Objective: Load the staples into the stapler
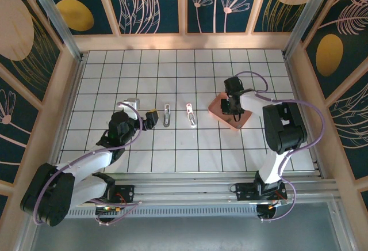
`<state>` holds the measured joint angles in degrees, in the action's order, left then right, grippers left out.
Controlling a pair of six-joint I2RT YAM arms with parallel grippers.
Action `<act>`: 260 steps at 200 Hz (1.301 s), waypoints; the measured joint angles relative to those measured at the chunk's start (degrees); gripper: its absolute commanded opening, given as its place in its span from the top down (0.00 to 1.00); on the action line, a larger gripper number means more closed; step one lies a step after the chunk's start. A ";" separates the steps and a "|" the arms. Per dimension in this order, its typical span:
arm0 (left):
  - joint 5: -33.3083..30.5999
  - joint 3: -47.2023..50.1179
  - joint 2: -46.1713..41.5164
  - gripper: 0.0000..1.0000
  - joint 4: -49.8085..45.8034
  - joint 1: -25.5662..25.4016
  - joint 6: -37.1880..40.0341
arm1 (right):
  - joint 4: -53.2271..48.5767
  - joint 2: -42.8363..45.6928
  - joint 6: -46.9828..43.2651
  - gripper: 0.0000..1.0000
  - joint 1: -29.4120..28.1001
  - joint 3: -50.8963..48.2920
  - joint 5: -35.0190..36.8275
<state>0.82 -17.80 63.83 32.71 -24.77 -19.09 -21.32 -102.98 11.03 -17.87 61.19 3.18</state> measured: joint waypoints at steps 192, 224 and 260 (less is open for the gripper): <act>-0.02 0.00 0.07 0.07 0.00 0.00 0.42 | -8.72 -3.32 2.01 0.73 1.03 7.19 -1.77; 0.00 0.00 0.20 0.07 -0.02 0.00 0.42 | -8.72 -3.74 2.01 0.75 1.11 7.19 -1.77; 0.00 0.00 0.20 0.07 -0.02 0.00 0.42 | -8.70 -4.61 2.01 0.78 1.44 7.19 -1.77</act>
<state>0.82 -17.80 64.03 32.69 -24.77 -18.68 -30.02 -107.59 13.04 -16.43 68.38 1.41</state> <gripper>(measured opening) 0.931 0.231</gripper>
